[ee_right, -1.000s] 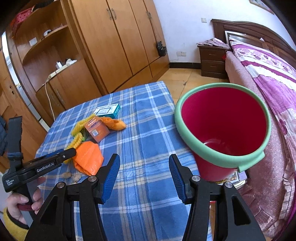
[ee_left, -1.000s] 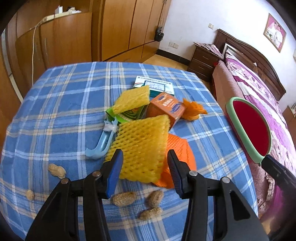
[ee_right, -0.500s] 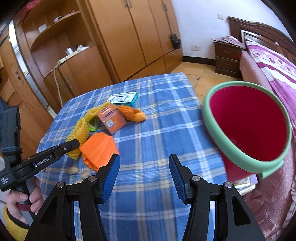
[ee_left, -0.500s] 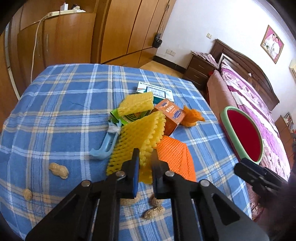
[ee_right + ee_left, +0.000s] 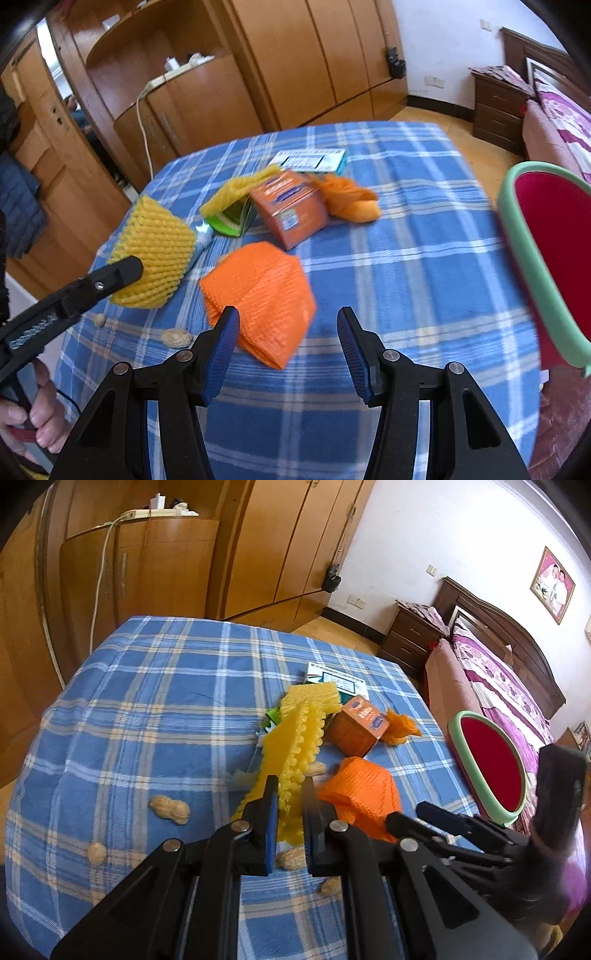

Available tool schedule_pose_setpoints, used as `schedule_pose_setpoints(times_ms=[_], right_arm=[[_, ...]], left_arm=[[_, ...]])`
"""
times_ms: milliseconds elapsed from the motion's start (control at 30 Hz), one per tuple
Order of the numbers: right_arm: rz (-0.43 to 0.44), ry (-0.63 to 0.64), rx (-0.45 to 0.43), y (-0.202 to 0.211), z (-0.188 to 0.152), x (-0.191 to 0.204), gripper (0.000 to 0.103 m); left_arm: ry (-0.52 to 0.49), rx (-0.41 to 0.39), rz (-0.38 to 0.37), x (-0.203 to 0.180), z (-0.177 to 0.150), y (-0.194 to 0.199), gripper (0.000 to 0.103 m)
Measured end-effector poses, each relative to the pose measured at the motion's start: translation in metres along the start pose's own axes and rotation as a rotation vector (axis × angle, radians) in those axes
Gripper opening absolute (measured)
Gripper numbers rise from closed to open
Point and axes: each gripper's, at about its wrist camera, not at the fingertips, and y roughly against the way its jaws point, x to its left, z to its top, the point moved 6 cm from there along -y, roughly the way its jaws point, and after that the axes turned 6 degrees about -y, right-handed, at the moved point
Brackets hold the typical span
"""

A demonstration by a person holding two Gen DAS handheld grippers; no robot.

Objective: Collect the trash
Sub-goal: 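Grasp the orange mesh with the right tool while the left tool holds the yellow net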

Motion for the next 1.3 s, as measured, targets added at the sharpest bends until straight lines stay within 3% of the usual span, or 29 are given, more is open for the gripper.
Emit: schedule_pose_setpoints(times_ms=[200, 333, 433, 533, 967, 1300], right_arm=[[0.017, 0.001, 0.039, -0.018, -0.008, 0.005, 0.056], [0.019, 0.015, 0.033, -0.019, -0.010, 0.007, 0.030], [0.023, 0.017, 0.034, -0.018, -0.012, 0.007, 0.018], [0.036, 0.021, 0.020, -0.011, -0.013, 0.009, 0.013], [0.008, 0.033, -0.158, 0.055, -0.008, -0.001, 0.011], [-0.031, -0.010, -0.281, 0.103, 0.002, -0.032, 0.008]], left_arm=[[0.017, 0.002, 0.013, 0.007, -0.003, 0.002, 0.010], [0.024, -0.003, 0.017, 0.008, -0.002, 0.005, 0.010], [0.020, -0.009, 0.017, 0.005, -0.001, 0.009, 0.010], [0.012, -0.022, 0.017, 0.002, 0.001, 0.015, 0.010], [-0.026, -0.068, -0.030, -0.032, 0.010, 0.035, 0.010], [-0.088, -0.074, -0.088, -0.076, 0.015, 0.040, 0.010]])
